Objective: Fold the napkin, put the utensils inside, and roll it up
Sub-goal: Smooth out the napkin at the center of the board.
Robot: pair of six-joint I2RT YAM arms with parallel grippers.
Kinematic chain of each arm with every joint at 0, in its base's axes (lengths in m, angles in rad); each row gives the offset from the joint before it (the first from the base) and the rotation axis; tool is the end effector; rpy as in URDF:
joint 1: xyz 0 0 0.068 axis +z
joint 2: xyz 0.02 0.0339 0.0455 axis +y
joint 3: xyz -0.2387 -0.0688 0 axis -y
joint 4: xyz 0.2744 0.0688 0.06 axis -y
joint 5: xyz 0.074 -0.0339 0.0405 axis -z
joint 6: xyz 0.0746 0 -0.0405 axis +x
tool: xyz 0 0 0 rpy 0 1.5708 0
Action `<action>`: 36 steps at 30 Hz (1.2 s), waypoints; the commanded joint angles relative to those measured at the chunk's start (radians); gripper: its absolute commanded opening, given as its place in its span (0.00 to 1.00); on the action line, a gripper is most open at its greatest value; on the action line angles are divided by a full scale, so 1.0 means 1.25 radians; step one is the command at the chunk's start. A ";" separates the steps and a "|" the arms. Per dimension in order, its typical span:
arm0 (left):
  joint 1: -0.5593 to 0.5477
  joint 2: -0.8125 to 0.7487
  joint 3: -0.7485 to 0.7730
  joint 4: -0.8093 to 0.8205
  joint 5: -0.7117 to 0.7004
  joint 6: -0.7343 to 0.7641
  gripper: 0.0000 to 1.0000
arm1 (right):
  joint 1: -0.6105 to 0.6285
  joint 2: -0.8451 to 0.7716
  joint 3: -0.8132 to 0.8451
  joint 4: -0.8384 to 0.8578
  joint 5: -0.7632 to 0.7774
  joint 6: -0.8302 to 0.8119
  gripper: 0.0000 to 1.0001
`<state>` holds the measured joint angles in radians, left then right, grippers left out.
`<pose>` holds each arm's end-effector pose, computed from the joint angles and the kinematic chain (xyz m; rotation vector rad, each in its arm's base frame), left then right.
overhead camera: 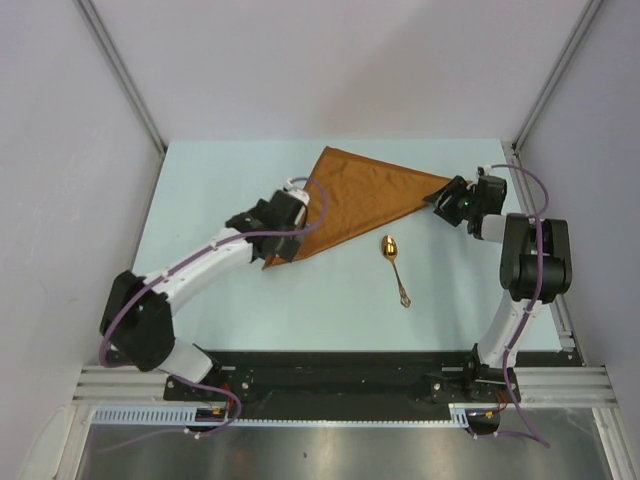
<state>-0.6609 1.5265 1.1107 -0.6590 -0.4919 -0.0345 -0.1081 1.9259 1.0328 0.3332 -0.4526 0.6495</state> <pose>0.2989 -0.1878 0.1731 0.6167 2.4182 0.3729 0.4423 -0.0152 0.0862 0.5418 2.1036 0.7969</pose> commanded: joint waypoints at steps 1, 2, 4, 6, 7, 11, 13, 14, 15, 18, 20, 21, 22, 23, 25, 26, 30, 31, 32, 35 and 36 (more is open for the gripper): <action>0.094 -0.052 0.061 0.123 0.254 -0.020 0.86 | -0.004 -0.070 -0.005 0.006 -0.002 -0.023 0.63; 0.102 -0.044 0.071 0.140 0.265 -0.038 0.86 | -0.003 -0.081 -0.009 0.002 0.004 -0.024 0.63; 0.128 0.007 0.119 0.186 0.272 -0.061 0.86 | -0.001 -0.113 -0.021 -0.015 0.009 -0.034 0.63; 0.157 0.094 0.164 0.207 0.331 -0.097 0.81 | 0.001 -0.154 -0.030 -0.042 0.020 -0.049 0.63; 0.184 0.125 0.232 0.201 0.347 -0.113 0.78 | 0.004 -0.170 -0.043 -0.051 0.026 -0.056 0.63; 0.215 0.300 0.435 0.187 0.447 -0.156 0.70 | 0.019 -0.263 -0.083 -0.101 0.074 -0.086 0.64; 0.218 0.393 0.548 0.182 0.461 -0.149 0.68 | 0.028 -0.316 -0.094 -0.135 0.103 -0.103 0.64; 0.219 0.423 0.585 0.170 0.460 -0.150 0.68 | 0.041 -0.331 -0.100 -0.146 0.112 -0.111 0.64; 0.221 0.455 0.622 0.158 0.466 -0.154 0.65 | 0.051 -0.343 -0.101 -0.172 0.121 -0.117 0.64; 0.229 0.545 0.723 0.125 0.497 -0.182 0.64 | 0.084 -0.375 -0.092 -0.214 0.172 -0.150 0.64; 0.231 0.562 0.729 0.140 0.516 -0.201 0.64 | 0.118 -0.364 -0.083 -0.220 0.188 -0.166 0.64; 0.231 0.559 0.718 0.156 0.526 -0.203 0.67 | 0.132 -0.353 -0.060 -0.222 0.187 -0.170 0.64; 0.231 0.552 0.686 0.174 0.550 -0.207 0.68 | 0.136 -0.341 -0.047 -0.224 0.183 -0.171 0.64; 0.231 0.536 0.667 0.211 0.560 -0.212 0.69 | 0.143 -0.305 -0.028 -0.227 0.179 -0.176 0.64; 0.233 0.519 0.620 0.226 0.560 -0.234 0.72 | 0.169 -0.268 0.026 -0.230 0.172 -0.184 0.64; 0.234 0.507 0.603 0.231 0.547 -0.243 0.74 | 0.180 -0.250 0.045 -0.226 0.174 -0.194 0.64; 0.253 0.369 0.413 0.323 0.487 -0.304 0.80 | 0.270 -0.114 0.188 -0.263 0.190 -0.225 0.66; 0.260 0.336 0.379 0.337 0.470 -0.332 0.81 | 0.288 -0.093 0.213 -0.271 0.210 -0.234 0.66; 0.268 0.307 0.345 0.345 0.465 -0.347 0.83 | 0.308 -0.068 0.244 -0.318 0.226 -0.245 0.66; 0.307 0.177 0.214 0.370 0.462 -0.392 0.87 | 0.375 0.023 0.356 -0.389 0.312 -0.294 0.67; 0.321 0.105 0.155 0.373 0.462 -0.399 0.90 | 0.389 0.074 0.385 -0.408 0.357 -0.316 0.67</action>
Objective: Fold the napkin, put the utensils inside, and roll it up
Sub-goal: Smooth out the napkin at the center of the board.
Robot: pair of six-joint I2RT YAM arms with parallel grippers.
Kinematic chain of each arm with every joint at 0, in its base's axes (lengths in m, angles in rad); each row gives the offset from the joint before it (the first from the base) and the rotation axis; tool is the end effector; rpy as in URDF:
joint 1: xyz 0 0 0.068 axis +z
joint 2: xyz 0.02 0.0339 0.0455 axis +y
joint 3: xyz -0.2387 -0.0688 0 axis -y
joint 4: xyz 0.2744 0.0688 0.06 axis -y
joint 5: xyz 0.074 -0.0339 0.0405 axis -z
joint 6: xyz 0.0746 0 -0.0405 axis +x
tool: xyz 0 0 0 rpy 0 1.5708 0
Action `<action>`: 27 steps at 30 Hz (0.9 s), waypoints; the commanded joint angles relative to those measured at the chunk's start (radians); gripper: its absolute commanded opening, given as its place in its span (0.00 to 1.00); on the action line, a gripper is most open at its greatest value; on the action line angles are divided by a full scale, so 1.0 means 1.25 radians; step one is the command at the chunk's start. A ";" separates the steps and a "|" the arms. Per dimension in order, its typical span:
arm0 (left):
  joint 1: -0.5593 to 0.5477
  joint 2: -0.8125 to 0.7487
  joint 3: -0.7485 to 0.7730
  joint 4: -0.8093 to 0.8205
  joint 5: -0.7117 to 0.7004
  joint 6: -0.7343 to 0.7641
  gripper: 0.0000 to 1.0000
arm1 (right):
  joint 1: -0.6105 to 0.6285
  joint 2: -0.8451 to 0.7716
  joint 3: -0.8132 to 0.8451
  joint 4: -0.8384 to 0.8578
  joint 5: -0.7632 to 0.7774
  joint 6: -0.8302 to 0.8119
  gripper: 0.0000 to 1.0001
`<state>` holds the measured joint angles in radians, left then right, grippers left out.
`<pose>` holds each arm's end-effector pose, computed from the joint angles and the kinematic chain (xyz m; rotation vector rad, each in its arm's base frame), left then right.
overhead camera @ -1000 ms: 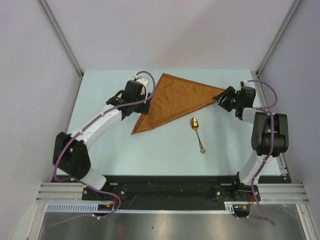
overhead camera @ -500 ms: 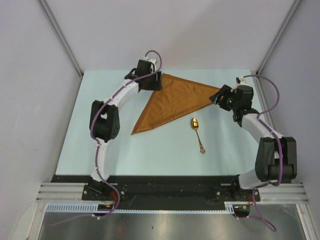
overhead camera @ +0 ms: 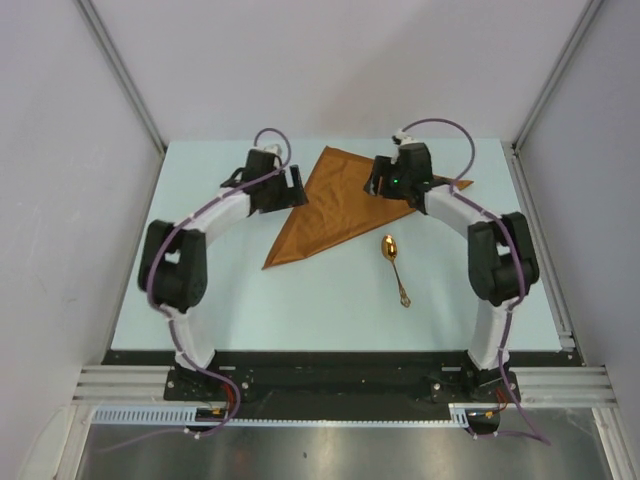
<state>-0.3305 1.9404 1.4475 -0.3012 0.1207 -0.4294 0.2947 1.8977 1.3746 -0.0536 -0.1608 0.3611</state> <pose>0.4512 -0.1643 0.1535 -0.0598 2.4160 -0.5022 0.4636 0.1532 0.1740 -0.0230 2.1908 0.5494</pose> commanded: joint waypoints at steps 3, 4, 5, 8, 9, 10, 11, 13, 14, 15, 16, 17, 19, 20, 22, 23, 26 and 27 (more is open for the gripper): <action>0.074 -0.322 -0.194 0.072 -0.028 -0.086 0.95 | 0.125 0.171 0.247 -0.180 0.215 -0.114 0.67; 0.078 -0.376 -0.208 0.051 -0.028 -0.073 0.96 | 0.137 0.217 0.277 -0.199 0.238 -0.138 0.67; 0.080 -0.396 -0.217 0.037 -0.025 -0.064 0.96 | 0.163 0.241 0.340 -0.233 0.262 -0.150 0.68; 0.094 -0.470 -0.234 -0.028 -0.018 -0.042 0.97 | 0.200 0.316 0.439 -0.286 0.341 -0.182 0.69; 0.105 -0.488 -0.246 -0.033 0.015 -0.035 0.98 | 0.206 0.331 0.455 -0.293 0.352 -0.188 0.69; 0.112 -0.503 -0.251 -0.035 0.033 -0.031 0.98 | 0.211 0.345 0.471 -0.298 0.352 -0.194 0.70; 0.121 -0.525 -0.255 -0.045 0.059 -0.027 0.98 | 0.218 0.362 0.491 -0.308 0.352 -0.199 0.70; 0.149 -0.537 -0.251 -0.066 0.117 -0.009 0.98 | 0.223 0.379 0.509 -0.321 0.353 -0.203 0.70; 0.158 -0.548 -0.249 -0.090 0.128 0.000 0.98 | 0.223 0.392 0.525 -0.325 0.351 -0.205 0.71; 0.173 -0.552 -0.251 -0.095 0.138 0.017 0.98 | 0.222 0.399 0.531 -0.329 0.341 -0.205 0.71; 0.180 -0.558 -0.255 -0.097 0.138 0.023 0.98 | 0.222 0.405 0.537 -0.337 0.334 -0.205 0.71; 0.196 -0.568 -0.268 -0.095 0.137 0.029 0.98 | 0.220 0.419 0.556 -0.344 0.323 -0.201 0.72; 0.210 -0.572 -0.277 -0.094 0.146 0.037 0.98 | 0.218 0.437 0.578 -0.363 0.315 -0.199 0.72; 0.225 -0.572 -0.283 -0.089 0.151 0.038 0.98 | 0.217 0.454 0.589 -0.371 0.309 -0.198 0.72; 0.236 -0.569 -0.287 -0.087 0.161 0.039 0.98 | 0.213 0.472 0.627 -0.393 0.307 -0.197 0.72; 0.245 -0.566 -0.287 -0.083 0.165 0.040 0.98 | 0.212 0.491 0.638 -0.400 0.297 -0.194 0.72; 0.262 -0.562 -0.282 -0.082 0.181 0.040 0.98 | 0.198 0.515 0.671 -0.421 0.269 -0.175 0.72; 0.262 -0.560 -0.283 -0.083 0.182 0.042 0.98 | 0.190 0.518 0.674 -0.425 0.264 -0.169 0.72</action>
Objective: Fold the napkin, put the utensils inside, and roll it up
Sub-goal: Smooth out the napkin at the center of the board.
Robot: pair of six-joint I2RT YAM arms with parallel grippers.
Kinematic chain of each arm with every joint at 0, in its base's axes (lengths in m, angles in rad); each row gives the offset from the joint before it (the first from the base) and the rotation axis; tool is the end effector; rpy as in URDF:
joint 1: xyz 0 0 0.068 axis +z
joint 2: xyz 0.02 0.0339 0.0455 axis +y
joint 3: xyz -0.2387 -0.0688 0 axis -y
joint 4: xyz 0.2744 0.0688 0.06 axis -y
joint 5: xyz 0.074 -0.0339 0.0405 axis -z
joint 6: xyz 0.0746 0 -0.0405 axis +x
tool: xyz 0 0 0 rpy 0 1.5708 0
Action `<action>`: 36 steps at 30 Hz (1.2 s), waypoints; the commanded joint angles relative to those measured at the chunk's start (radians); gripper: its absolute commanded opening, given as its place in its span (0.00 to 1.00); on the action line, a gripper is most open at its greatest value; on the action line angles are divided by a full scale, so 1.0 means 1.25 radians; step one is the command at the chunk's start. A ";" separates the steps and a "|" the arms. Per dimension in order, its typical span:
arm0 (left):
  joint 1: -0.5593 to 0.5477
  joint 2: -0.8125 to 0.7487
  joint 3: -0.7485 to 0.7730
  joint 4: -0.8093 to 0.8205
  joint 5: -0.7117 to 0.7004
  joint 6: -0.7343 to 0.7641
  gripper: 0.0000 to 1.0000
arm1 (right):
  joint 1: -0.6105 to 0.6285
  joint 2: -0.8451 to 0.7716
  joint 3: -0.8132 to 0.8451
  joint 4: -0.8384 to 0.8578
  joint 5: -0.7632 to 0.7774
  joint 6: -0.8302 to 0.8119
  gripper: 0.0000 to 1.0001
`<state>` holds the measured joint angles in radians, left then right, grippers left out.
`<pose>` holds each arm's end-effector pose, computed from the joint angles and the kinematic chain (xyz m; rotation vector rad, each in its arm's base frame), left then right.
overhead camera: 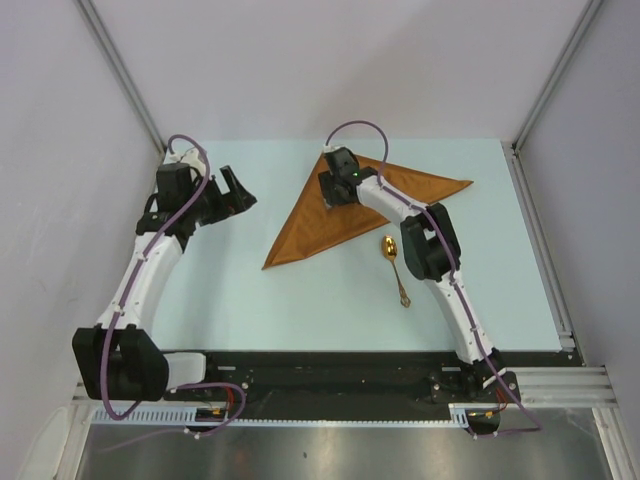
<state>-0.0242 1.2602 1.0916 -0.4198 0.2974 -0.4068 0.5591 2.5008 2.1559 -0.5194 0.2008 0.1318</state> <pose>0.3479 -0.0303 0.2732 -0.2428 2.1715 -0.5679 0.5041 0.2979 0.1080 -0.4238 2.3756 0.0725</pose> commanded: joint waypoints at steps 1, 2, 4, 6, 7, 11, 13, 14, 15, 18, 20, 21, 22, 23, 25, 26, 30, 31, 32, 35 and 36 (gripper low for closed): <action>0.017 -0.014 0.002 0.012 0.041 0.027 0.98 | -0.025 0.037 0.049 -0.052 -0.039 0.021 0.72; 0.038 -0.013 0.002 0.009 0.041 0.028 0.98 | -0.030 0.039 0.049 -0.051 -0.044 0.026 0.72; 0.041 -0.007 0.000 0.005 0.046 0.031 0.98 | -0.041 0.043 0.047 -0.048 -0.054 0.039 0.72; 0.045 0.002 -0.002 0.006 0.054 0.031 0.98 | -0.046 0.048 0.049 -0.044 -0.058 0.049 0.72; 0.050 0.003 -0.003 0.007 0.061 0.030 0.98 | -0.050 0.046 0.052 -0.043 -0.056 0.052 0.72; 0.054 0.004 -0.003 0.009 0.068 0.030 0.98 | -0.052 0.063 0.071 -0.045 -0.056 0.059 0.72; 0.056 0.005 -0.004 0.009 0.069 0.028 0.98 | -0.051 0.076 0.083 -0.051 -0.051 0.063 0.71; 0.056 0.008 -0.004 0.009 0.071 0.028 0.98 | -0.051 0.081 0.096 -0.057 -0.050 0.063 0.72; 0.057 0.007 -0.006 0.011 0.071 0.028 0.98 | -0.051 0.086 0.104 -0.059 -0.050 0.068 0.72; 0.060 0.010 -0.007 0.011 0.080 0.027 0.98 | -0.051 0.100 0.127 -0.064 -0.050 0.077 0.72; 0.064 0.015 -0.007 0.009 0.085 0.027 0.98 | -0.053 0.110 0.138 -0.063 -0.053 0.086 0.71; 0.064 0.017 -0.007 0.009 0.091 0.027 0.98 | -0.052 0.114 0.149 -0.063 -0.053 0.090 0.72; 0.065 0.017 -0.007 0.009 0.092 0.027 0.98 | -0.053 0.117 0.155 -0.063 -0.054 0.093 0.72; 0.066 0.018 -0.007 0.009 0.095 0.027 0.98 | -0.052 0.125 0.161 -0.066 -0.054 0.097 0.72; 0.068 0.019 -0.007 0.007 0.101 0.027 0.98 | -0.055 0.132 0.177 -0.067 -0.055 0.103 0.72; 0.068 0.019 -0.007 0.008 0.102 0.027 0.98 | -0.056 0.140 0.182 -0.067 -0.058 0.106 0.72; 0.073 0.024 -0.007 0.007 0.113 0.027 0.98 | -0.058 0.157 0.204 -0.073 -0.053 0.115 0.72; 0.075 0.023 -0.007 0.007 0.118 0.026 0.98 | -0.057 0.162 0.215 -0.074 -0.054 0.115 0.72; 0.076 0.023 -0.007 0.007 0.119 0.026 0.98 | -0.057 0.167 0.223 -0.080 -0.054 0.117 0.72; 0.077 0.026 -0.008 0.008 0.122 0.026 0.98 | -0.057 0.181 0.241 -0.082 -0.055 0.123 0.72; 0.078 0.028 -0.009 0.008 0.124 0.025 0.98 | -0.057 0.186 0.244 -0.079 -0.058 0.126 0.72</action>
<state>0.0608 1.2907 1.0912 -0.4229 0.4183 -0.3908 0.4950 2.6595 2.4329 -0.5724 0.1421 0.2588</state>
